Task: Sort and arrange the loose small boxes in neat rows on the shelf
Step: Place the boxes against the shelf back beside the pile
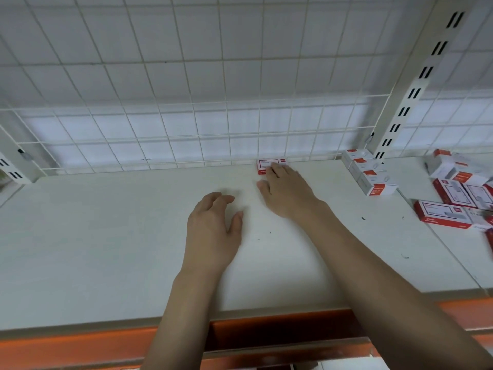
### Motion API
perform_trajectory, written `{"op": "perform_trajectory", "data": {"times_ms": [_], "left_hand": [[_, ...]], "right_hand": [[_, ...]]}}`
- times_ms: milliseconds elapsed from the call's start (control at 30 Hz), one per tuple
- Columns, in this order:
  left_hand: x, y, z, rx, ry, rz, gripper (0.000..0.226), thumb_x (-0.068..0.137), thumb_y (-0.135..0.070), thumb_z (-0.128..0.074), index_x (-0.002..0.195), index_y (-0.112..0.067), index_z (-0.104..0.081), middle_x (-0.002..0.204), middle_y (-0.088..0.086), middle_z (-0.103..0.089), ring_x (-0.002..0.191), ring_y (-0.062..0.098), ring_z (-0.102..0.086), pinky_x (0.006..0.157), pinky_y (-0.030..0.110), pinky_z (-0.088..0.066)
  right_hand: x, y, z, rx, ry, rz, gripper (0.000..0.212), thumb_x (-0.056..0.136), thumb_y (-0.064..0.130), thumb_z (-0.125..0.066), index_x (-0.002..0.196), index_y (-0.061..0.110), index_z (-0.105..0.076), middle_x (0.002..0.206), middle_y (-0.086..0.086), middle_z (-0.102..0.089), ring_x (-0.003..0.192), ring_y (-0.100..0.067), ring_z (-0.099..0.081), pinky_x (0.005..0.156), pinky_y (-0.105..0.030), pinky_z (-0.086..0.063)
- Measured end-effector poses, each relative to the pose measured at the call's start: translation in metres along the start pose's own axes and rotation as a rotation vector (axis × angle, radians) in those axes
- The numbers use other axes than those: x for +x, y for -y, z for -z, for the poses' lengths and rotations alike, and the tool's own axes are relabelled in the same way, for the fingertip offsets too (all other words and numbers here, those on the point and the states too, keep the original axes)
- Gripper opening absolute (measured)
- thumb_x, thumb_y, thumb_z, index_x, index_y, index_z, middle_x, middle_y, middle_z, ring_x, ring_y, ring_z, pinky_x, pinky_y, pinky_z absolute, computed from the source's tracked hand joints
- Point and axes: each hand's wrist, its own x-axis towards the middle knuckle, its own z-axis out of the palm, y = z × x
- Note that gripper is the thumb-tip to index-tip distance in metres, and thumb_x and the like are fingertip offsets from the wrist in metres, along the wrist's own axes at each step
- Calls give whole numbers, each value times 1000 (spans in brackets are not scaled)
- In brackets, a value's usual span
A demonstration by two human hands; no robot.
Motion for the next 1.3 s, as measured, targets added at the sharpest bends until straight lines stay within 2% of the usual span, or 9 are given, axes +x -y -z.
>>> {"op": "perform_trajectory", "data": {"times_ms": [233,367,567,633,833,1033,1300], "left_hand": [[1,11,18,72,-27,47,41,84,-29,-54,115,-4,-62,122,17,-57,118,32,-51,99,40,-40],[-1,25,27,86,-45,77,36,86,-21,-62,118,-4,-59,127,17,-53,121,32,-48,101,42,-38],[-3,35,33,56,-53,128,39,87,-28,-56,118,-4,-59,127,16,-52,120,31,-48,101,40,-38],[-4,37,34,45,-56,122,47,82,-33,-50,116,-3,-61,124,17,-54,117,32,-50,99,41,-40],[-2,39,34,24,-77,115,47,80,-33,-48,113,-3,-62,122,17,-56,116,32,-52,98,40,-40],[-3,47,29,-33,-59,126,32,85,-17,-61,114,-3,-61,125,16,-54,116,30,-51,99,37,-39],[-3,47,27,-35,-47,105,32,86,-17,-61,114,-3,-62,126,15,-54,118,29,-50,101,36,-37]], "right_hand": [[1,34,-6,-10,-15,87,53,100,36,-22,145,9,-20,153,-5,-18,139,-22,-14,112,-34,-14],[6,40,-5,-31,-37,89,51,99,36,-23,142,8,-27,149,-6,-26,137,-24,-21,111,-33,-18],[7,56,-9,-16,-67,136,48,99,35,-25,139,10,-34,146,-4,-32,133,-22,-25,108,-33,-21],[9,62,-11,-14,-64,142,48,99,35,-25,140,11,-33,146,-3,-31,134,-22,-25,109,-33,-20],[16,71,-11,-40,-44,136,49,99,35,-23,143,12,-29,148,-3,-28,135,-23,-23,111,-34,-15],[19,67,-10,-6,-21,129,49,100,33,-23,145,11,-24,152,-1,-21,141,-22,-13,113,-38,-9],[20,64,-14,37,-11,114,50,101,34,-22,146,14,-19,155,0,-14,143,-19,-7,115,-39,-5]]}}
